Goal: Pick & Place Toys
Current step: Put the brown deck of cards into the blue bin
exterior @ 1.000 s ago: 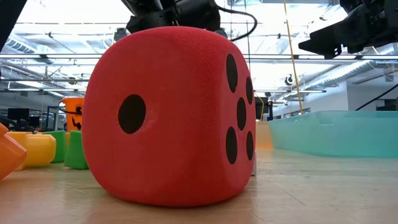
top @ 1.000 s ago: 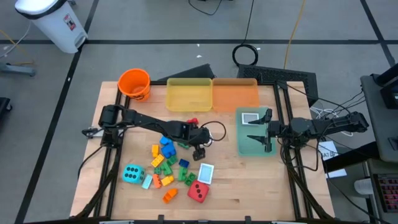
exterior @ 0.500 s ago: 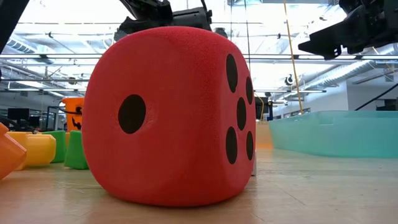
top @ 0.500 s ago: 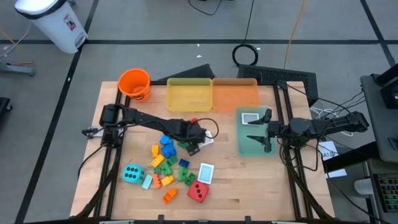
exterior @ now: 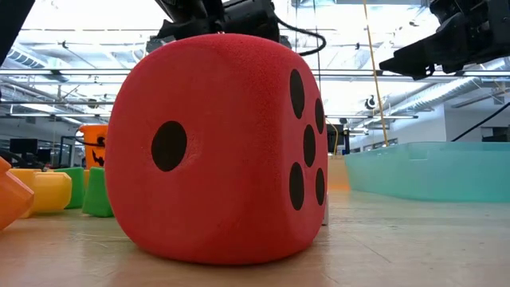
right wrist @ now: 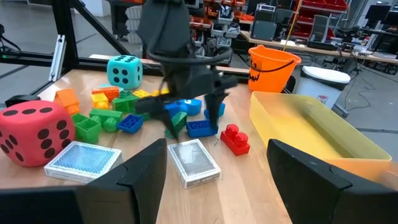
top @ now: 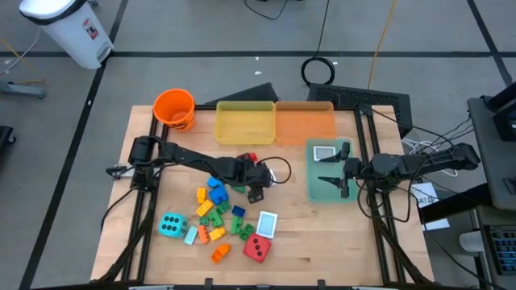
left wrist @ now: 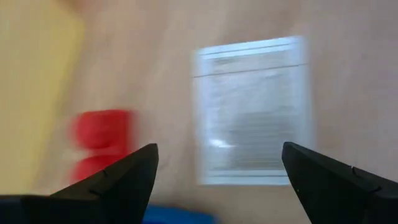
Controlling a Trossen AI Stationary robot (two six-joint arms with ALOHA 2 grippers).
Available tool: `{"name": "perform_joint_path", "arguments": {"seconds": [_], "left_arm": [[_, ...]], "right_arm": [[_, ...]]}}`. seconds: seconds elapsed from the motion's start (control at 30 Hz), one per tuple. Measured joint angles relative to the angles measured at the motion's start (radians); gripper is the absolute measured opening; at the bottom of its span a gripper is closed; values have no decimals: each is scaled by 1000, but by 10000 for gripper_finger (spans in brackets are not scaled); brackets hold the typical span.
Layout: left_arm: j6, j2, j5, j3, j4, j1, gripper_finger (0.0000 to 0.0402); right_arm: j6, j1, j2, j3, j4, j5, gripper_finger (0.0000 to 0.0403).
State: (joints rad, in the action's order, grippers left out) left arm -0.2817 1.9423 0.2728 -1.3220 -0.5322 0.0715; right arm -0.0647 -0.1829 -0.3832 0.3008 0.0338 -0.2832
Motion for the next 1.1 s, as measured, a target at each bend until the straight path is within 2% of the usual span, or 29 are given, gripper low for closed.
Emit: {"name": "perform_joint_path", "arguments": {"seconds": [0.07, 0.23, 0.57, 0.7, 1.1], "left_arm": [[-8, 0, -75, 0, 26, -4, 347], [-135, 4, -154, 0, 21, -34, 347], [-97, 35, -157, 0, 11, -32, 347], [-56, 35, -120, 0, 12, -29, 348], [-4, 135, -84, 1, 89, -40, 378]], "right_arm": [[0, 0, 0, 0, 0, 0, 247], [0, 0, 1, 0, 0, 0, 247], [0, 0, 1, 0, 0, 1, 247], [0, 0, 1, 0, 0, 1, 247], [0, 0, 0, 0, -8, 1, 247]]}}
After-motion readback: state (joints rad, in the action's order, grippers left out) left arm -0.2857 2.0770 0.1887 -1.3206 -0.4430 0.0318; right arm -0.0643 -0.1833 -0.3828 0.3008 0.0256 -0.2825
